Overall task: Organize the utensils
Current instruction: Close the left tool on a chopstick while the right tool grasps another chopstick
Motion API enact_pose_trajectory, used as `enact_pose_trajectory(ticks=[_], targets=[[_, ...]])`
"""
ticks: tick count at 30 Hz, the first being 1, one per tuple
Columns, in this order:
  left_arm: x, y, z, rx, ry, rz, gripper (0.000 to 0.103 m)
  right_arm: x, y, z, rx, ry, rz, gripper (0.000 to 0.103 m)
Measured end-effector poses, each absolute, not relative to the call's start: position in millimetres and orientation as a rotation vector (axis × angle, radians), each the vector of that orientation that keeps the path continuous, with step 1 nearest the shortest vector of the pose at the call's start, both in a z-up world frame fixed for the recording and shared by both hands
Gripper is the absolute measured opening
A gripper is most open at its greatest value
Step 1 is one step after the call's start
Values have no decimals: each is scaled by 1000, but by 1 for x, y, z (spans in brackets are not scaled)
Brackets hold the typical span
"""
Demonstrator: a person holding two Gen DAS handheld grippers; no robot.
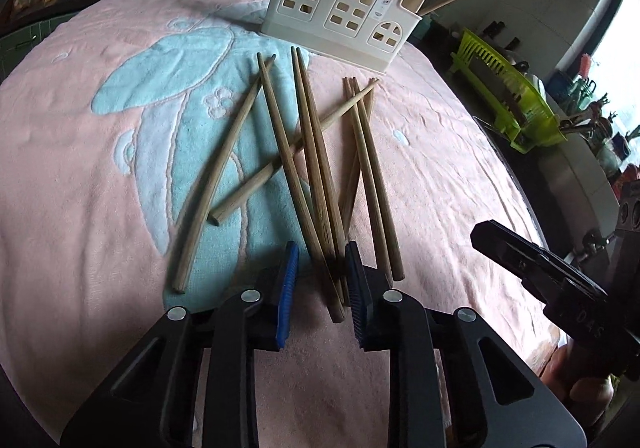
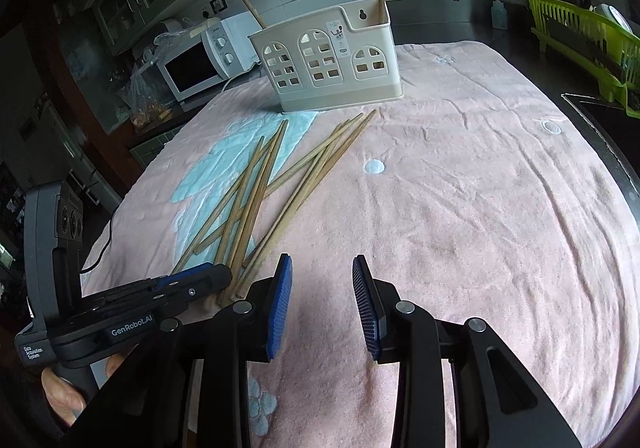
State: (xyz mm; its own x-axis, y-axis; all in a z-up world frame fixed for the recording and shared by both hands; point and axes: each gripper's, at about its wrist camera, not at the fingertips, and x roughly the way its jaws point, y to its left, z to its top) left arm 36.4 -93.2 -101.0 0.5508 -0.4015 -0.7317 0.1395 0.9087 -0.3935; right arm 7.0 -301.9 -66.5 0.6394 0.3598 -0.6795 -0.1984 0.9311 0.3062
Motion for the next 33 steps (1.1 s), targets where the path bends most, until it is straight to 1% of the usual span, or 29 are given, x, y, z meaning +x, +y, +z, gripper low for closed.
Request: enact_pose_trajectory(ticks=[1,2,5,10,17,23,29,33], targets=[[37,-93,-102,-314,938,-323,23,7,-302,-67,212,818,322,31],[37,-93,-102,-322,936,-323,17,7,-303,-67,213,818,323,31],[36,-93,-102,-336,936,-327,12,7,-303,-67,217,818,323,31],[34,-86,-101,-355,936,-339,9,5,-301,-65,216,812,323,31],[27,-72,-87,-308,879,-296,6,4,-291,-64,208,811,342,31],[29,-53,-75,-299,823,-263,5,2,-264,-72,174,836,393,31],[31,-42,-64,-285,777,-251,5,4,-244,-83,167,874,416,22],[32,-35,-58,-276,755,-245,5,6,-244,-87,174,889,415,13]])
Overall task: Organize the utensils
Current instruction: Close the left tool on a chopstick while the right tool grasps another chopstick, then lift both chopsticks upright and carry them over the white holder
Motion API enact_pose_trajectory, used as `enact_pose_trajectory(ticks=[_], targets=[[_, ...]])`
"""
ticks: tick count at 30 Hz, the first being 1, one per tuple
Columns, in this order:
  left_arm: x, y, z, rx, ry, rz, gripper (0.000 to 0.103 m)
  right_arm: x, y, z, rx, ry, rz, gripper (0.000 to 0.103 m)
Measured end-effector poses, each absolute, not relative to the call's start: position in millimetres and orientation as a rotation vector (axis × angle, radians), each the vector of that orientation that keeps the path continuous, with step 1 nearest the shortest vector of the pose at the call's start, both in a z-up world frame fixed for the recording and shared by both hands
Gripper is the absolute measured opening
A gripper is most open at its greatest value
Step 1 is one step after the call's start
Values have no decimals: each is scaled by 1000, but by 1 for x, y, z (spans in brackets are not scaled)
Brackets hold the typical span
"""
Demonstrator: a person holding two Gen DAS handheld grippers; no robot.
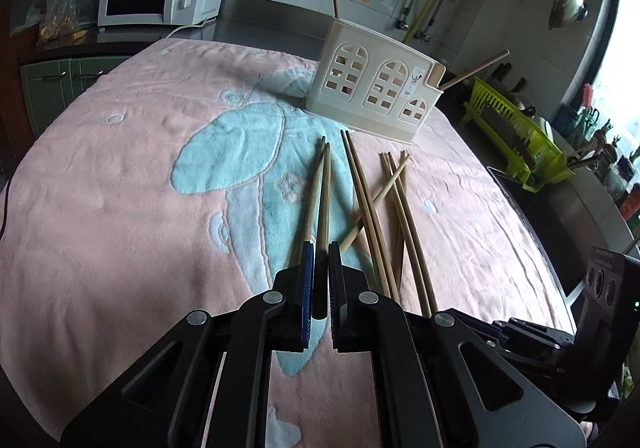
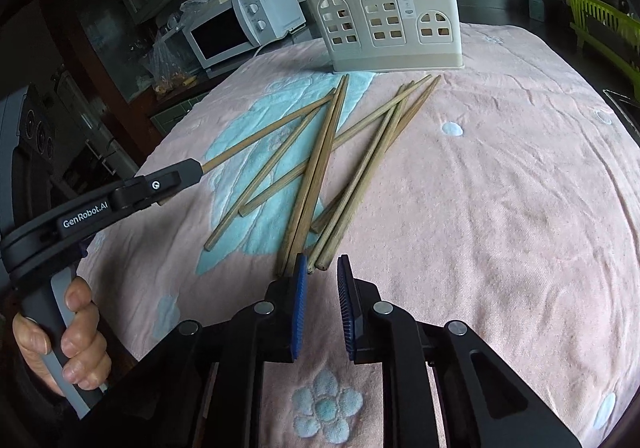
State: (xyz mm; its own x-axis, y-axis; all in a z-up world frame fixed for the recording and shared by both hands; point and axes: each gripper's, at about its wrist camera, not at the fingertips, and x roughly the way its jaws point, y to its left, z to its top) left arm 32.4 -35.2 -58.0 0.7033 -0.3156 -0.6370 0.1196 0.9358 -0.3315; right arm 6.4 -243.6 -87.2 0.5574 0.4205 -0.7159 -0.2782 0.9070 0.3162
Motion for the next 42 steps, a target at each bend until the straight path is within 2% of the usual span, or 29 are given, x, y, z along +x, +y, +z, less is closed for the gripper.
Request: enact_pose_trajectory(ticks=[2,10,14,17,21,23,24,28,30,34,38,42], targets=[[32,-33,-56,-276,745,-246,6,7,-247,-87,184,882,398,7],[34,-33,-54,-256,733,-241,6,14,-263,-86,179,868,310,7],[34,-34,-54,-241,729,-241,6,21,-263,-87,182,866,291,11],[35,-35,-56,-229,729,-237,6,30,-261,-89,179,866,279,19],[36,-36,-61,-213,741,-250,6,41,-258,-97,179,893,268,19],[37,-36,-64,-201,752,-259,6,42,-257,-98,173,895,261,16],[37,-37,-66,-197,762,-268,6,42,-257,-98,169,893,257,9],[38,-42,-76,-172,809,-303,6,43,-262,-97,171,891,247,8],[38,-43,-82,-156,826,-311,9,42,-262,-96,159,886,242,8],[38,-46,-88,-129,851,-330,10,42,-264,-94,155,880,244,8],[34,-52,-90,-82,847,-349,22,42,-265,-92,157,878,248,8],[33,-55,-95,-36,850,-336,23,40,-264,-91,158,873,253,8]])
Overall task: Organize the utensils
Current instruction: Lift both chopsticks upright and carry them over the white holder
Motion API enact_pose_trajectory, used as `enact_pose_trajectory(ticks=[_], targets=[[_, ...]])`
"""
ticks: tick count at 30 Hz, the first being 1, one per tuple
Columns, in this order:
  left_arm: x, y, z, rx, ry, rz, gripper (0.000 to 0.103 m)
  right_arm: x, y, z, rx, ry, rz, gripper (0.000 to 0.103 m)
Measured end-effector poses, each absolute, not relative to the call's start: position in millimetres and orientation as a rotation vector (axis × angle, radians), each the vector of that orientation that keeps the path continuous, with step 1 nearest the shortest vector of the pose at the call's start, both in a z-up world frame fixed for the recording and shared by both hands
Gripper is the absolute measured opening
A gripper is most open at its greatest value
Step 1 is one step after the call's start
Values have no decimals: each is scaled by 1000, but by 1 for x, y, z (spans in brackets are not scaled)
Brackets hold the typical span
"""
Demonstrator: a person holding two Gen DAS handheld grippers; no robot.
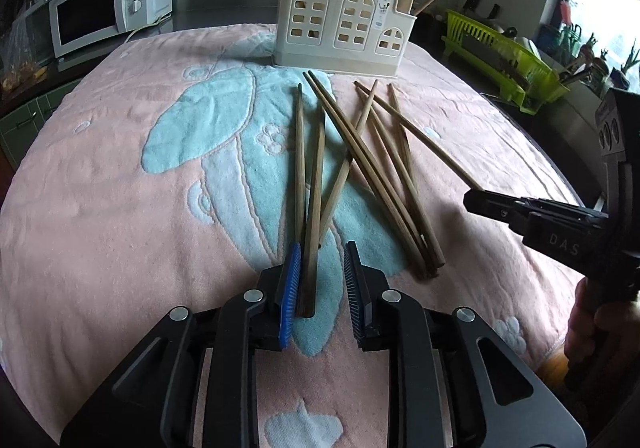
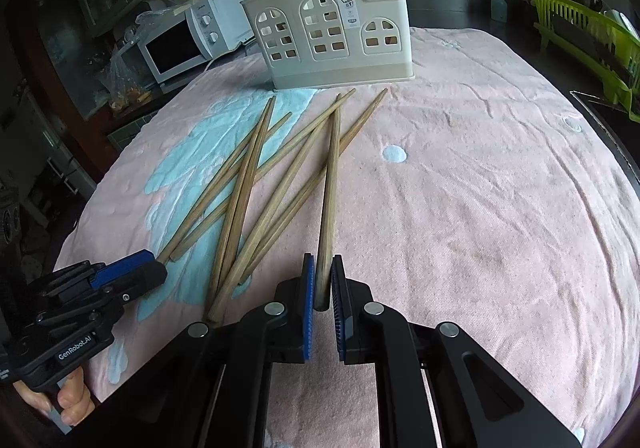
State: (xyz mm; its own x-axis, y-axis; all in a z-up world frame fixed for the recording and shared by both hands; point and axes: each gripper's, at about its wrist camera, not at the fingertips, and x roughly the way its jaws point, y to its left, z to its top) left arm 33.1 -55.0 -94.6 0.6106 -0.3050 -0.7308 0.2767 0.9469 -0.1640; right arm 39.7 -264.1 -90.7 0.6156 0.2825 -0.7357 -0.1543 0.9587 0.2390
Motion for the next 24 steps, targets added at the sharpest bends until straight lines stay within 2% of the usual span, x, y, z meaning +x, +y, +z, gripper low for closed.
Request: enact_pose_trajectory(ticks=[6,8,12,15,24], targets=[[37,-57,-96,3,851,-329,22,39,-263,-89,156,867,260,9],[38,-61,-97,32,856,-323,14,39,-262,-89,151,865,259,9],[41,-60,-97,41,869,-300,8,37,-265,-85,149,852,250,8],[41,-58,-93,43,864,-284,7,35,-267,-77,132,828,242,8],[35,-44,-37,7,689,-309,6,31,-275,-32,31,686,197,7]])
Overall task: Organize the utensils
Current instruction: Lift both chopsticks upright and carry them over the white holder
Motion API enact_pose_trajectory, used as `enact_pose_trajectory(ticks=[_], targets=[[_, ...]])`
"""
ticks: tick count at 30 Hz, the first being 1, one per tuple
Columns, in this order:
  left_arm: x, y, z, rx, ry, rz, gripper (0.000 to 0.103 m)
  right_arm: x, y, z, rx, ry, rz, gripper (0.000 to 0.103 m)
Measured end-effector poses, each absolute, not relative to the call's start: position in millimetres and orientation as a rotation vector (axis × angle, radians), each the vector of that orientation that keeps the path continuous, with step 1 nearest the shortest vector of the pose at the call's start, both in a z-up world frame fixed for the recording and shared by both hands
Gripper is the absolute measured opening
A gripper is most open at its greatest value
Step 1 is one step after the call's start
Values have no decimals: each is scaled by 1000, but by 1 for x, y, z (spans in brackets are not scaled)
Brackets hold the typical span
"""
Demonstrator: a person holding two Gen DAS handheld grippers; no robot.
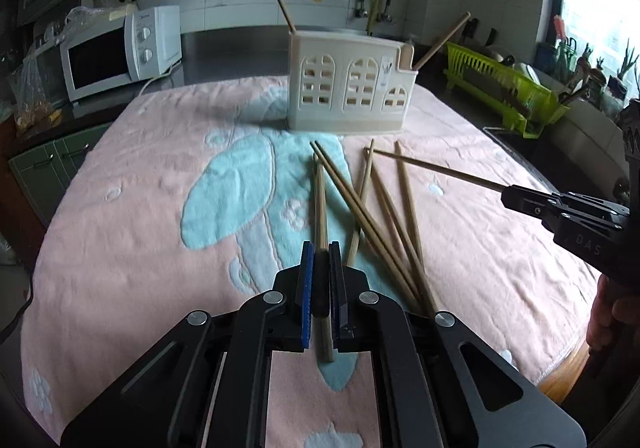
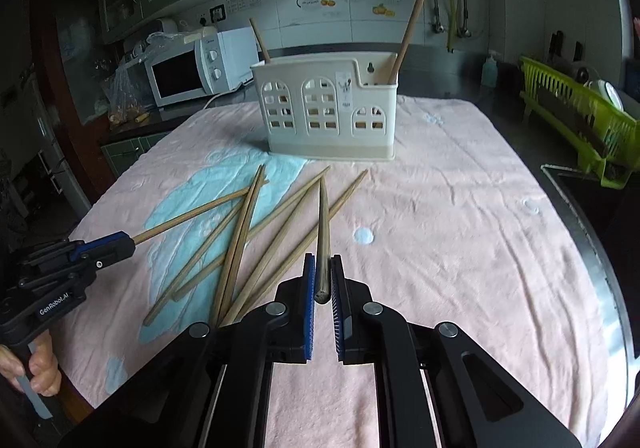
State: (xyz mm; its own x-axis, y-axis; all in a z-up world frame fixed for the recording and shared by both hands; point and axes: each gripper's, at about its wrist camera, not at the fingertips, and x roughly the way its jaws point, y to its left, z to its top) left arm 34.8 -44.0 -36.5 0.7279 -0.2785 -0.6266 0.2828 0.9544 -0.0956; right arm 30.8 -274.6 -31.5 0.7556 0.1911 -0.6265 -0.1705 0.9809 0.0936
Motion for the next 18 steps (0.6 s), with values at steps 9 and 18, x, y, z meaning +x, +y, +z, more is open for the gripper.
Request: enact_pose_trajectory(ticks=[9,18], targets=[[54,-36,-2,-31,584,-316,5,46,-282,5,-8,575,183,7],[84,-29,30,-72,554,-346,5,78,-299,47,27,530,226,7]])
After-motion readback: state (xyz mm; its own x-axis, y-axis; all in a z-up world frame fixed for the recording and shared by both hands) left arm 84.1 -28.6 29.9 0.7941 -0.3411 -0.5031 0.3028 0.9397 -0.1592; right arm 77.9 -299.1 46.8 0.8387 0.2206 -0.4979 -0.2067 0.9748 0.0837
